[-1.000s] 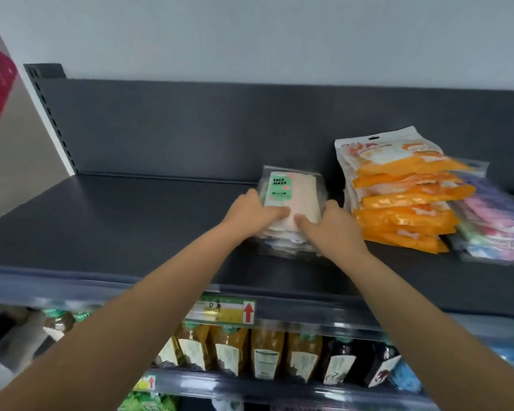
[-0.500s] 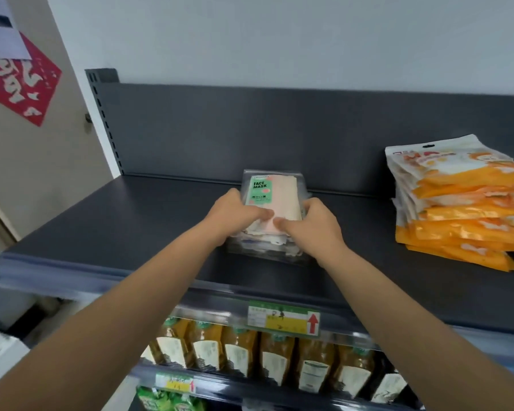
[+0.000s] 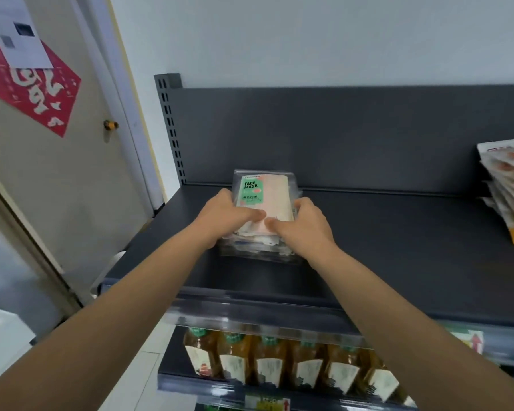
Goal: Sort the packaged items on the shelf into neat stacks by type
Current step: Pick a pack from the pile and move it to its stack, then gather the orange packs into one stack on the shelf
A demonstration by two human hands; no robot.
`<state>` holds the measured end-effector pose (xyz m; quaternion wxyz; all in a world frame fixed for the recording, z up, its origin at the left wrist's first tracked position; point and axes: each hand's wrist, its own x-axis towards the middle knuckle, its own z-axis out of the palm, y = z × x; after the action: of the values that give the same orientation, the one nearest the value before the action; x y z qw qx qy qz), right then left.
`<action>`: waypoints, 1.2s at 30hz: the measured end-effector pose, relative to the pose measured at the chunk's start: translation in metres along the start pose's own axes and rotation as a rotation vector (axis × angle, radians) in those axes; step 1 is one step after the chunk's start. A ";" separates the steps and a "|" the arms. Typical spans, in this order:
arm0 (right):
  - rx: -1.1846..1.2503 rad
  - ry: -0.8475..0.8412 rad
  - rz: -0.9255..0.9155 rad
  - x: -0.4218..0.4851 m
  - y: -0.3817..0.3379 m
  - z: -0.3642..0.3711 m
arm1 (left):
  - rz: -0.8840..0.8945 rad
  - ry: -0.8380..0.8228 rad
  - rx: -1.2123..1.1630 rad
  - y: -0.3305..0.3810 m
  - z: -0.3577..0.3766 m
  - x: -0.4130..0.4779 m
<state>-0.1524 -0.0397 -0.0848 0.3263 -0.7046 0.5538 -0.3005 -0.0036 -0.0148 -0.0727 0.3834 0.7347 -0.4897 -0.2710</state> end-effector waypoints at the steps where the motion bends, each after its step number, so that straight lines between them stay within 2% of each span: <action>1: -0.011 -0.002 0.001 -0.001 -0.004 0.005 | 0.002 -0.001 0.002 -0.003 -0.005 0.001; 8: -0.055 -0.024 -0.008 -0.002 -0.015 0.015 | -0.038 0.001 0.011 -0.015 -0.018 0.007; 13: -0.027 -0.047 0.004 -0.003 -0.014 0.008 | -0.075 0.005 0.113 -0.009 -0.016 0.011; 16: -0.013 -0.047 -0.015 -0.005 -0.012 -0.004 | 0.019 0.118 0.393 0.002 -0.008 0.009; 19: -0.046 0.012 -0.024 -0.006 -0.006 -0.030 | 0.183 0.176 0.465 0.025 0.008 0.002; 24: -0.120 0.215 -0.004 -0.010 0.013 -0.107 | 0.323 0.093 0.272 0.082 0.052 -0.006; 29: -0.164 0.402 0.044 -0.008 0.051 -0.217 | 0.330 -0.109 0.048 0.145 0.126 -0.017; 33: -0.212 0.555 0.115 0.000 0.093 -0.321 | 0.266 -0.219 -0.042 0.197 0.195 -0.026; 36: -0.258 0.533 0.211 0.011 0.132 -0.387 | 0.148 -0.296 -0.136 0.234 0.248 -0.028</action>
<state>-0.5312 -0.1224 0.0456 0.1071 -0.5751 0.7235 -0.3665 -0.3260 -0.1157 -0.0167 0.3747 0.6212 -0.5741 -0.3796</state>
